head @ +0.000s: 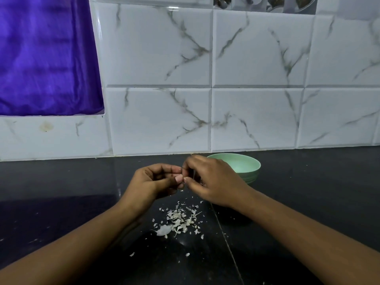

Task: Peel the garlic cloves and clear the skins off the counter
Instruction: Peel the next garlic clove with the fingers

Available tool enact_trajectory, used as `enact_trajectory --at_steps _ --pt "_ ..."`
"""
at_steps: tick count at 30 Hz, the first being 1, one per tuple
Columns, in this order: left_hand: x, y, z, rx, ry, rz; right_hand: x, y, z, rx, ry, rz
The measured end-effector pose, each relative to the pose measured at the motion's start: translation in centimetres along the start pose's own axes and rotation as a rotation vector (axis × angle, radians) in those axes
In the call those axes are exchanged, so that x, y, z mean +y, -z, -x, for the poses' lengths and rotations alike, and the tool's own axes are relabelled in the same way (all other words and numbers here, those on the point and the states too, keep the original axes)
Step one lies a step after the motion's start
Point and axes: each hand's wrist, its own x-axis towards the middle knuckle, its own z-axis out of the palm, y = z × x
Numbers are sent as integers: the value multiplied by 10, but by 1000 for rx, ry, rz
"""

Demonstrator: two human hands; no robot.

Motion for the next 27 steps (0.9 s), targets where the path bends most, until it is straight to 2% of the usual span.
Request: enact_trajectory --at_steps 5,9,13,16,18,20,23,25,27 --pt "-1 0 -1 -3 57 60 2 -2 0 33 20 -32" --pt "-2 0 -1 14 61 49 3 -2 -1 91 5 -146" --pt "-1 2 -2 35 80 44 10 2 -4 222 -67 -282" --pt "-1 2 -2 30 116 40 11 4 -4 249 -142 -389" --pt "-1 2 -1 27 135 24 8 4 -4 218 -240 -546" --pt "-1 3 -1 36 143 7 7 4 -5 104 -338 -668" --pt "-2 3 -3 65 147 -17 9 2 -4 -30 -371 -555" --pt "-3 4 -4 80 148 -24 7 0 -3 20 -358 -521" --pt "-3 5 -4 87 142 -18 5 -2 -3 51 -365 -645"
